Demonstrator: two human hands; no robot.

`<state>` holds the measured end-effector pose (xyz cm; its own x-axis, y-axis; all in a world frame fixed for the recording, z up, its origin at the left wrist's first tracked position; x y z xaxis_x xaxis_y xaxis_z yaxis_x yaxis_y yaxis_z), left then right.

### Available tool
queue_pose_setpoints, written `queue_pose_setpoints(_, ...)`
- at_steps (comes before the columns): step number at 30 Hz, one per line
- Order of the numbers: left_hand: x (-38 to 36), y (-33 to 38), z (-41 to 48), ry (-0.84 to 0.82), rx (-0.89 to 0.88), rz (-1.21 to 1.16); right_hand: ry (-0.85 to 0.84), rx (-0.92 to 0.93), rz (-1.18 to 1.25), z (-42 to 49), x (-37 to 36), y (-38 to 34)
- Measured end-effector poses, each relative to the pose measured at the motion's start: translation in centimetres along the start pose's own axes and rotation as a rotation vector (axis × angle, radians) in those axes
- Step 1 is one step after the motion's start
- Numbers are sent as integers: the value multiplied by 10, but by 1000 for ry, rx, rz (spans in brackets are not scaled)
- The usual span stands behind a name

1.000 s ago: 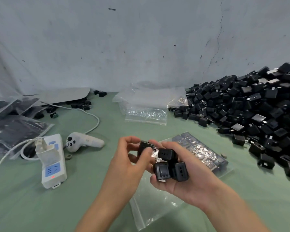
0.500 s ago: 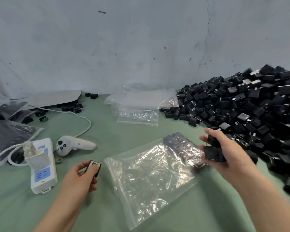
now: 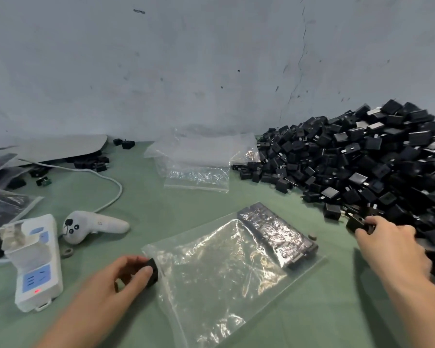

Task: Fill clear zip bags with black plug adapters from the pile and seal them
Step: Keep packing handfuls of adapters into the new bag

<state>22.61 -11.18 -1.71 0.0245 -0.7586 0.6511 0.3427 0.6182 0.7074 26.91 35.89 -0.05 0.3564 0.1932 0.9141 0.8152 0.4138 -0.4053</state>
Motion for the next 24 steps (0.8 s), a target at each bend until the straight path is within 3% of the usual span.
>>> queue_pose_setpoints(3,-8,15,-1,30,-222,156,-21,4,-45,-1,1,2)
queue_pose_setpoints(11,1,7,-11,85,-363,258,-8,77,-36,-5,-2,0)
queue_pose_setpoints(16,-7,17,-33,6,-657,444,-102,113,-57,-7,-12,-8)
queue_pose_setpoints(24,-22,20,-26,-125,-680,535,-152,191,-101,-11,-19,-14)
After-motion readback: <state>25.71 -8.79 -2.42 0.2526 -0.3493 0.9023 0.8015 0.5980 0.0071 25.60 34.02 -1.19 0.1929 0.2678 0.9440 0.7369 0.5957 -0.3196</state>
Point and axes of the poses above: each hand's wrist, its own z-axis towards the middle knuckle, its own x-axis out of the back of the hand, y = z × x, the point moved 5 cm from there along z, towards the middle knuckle, and after that the axes turned 11 degrees about -x, right-handed, at the moved point
